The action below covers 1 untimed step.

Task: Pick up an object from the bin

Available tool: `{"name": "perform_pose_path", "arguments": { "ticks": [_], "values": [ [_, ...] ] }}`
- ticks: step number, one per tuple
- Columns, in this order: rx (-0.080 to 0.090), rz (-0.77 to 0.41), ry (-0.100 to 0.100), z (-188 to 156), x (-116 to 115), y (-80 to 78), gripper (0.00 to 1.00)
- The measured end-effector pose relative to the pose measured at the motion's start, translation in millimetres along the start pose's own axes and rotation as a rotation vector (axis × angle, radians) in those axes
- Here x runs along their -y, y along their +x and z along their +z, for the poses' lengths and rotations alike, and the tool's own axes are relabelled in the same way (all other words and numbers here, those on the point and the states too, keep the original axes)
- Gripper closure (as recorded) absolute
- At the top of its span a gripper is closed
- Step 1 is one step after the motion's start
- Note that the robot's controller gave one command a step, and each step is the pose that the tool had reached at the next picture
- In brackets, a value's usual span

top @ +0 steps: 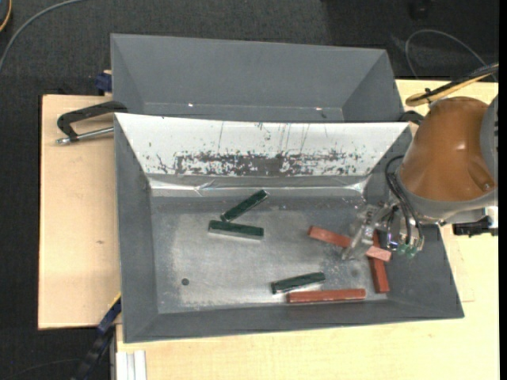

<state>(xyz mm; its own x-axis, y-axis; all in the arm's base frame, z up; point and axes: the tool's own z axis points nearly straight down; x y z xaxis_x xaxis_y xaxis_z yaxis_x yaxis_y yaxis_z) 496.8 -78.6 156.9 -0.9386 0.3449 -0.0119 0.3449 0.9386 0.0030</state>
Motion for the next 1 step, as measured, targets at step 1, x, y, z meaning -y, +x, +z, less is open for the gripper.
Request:
{"name": "perform_pose_path", "arguments": {
  "ticks": [1],
  "values": [
    [-0.004, -0.001, 0.001, -27.8, -1.0, -2.2, 1.00]
  ]
}}
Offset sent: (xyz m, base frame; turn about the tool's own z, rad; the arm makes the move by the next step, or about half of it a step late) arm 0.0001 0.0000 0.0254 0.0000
